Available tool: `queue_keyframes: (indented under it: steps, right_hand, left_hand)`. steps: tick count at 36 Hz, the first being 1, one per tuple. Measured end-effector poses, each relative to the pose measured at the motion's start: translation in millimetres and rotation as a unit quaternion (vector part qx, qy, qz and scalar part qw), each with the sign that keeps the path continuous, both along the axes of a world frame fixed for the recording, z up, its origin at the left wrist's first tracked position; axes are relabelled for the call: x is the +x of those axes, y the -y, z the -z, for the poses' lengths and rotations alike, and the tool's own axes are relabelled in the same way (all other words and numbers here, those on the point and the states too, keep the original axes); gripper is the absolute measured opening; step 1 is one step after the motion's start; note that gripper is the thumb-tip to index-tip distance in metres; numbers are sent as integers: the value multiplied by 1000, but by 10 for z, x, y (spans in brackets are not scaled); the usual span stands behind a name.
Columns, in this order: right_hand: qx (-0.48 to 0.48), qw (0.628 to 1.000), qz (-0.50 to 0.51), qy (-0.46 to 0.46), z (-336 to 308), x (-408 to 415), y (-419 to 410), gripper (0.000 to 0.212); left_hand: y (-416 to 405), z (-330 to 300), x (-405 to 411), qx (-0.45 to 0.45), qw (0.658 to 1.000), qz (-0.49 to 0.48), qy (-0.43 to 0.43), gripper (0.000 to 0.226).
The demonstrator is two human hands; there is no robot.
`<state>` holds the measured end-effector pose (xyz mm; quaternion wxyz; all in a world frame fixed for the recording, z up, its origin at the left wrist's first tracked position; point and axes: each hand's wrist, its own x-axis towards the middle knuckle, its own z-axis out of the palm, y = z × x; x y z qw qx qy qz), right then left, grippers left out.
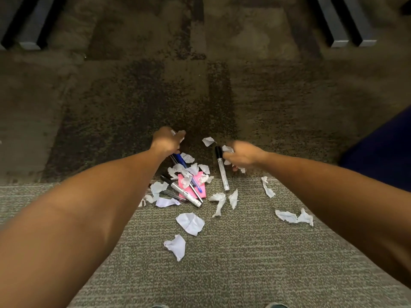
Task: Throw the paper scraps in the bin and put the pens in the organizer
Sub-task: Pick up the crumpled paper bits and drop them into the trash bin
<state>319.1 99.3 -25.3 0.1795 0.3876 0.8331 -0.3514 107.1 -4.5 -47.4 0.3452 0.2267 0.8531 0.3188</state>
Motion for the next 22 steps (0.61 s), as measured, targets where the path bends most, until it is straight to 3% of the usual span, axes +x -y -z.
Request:
queue_keyframes:
  steps: [6,11,14,22]
  right_hand:
    - [12,998,13,-54,-178,-12,10,30]
    - [20,997,2,-81,-398,-55,68,26]
    - [39,995,-16,-90,-491,-111,80,22]
    - [74,992,11,-104,-645,-225,100,59]
  left_hand:
    - [95,-288,-37,60,995,-35,66,5]
    - [211,-486,-81,58,997,4,55,26]
    - [286,-566,-111,60,996,31,49,20]
    - [482,-662,-188,48,995,66,64,18]
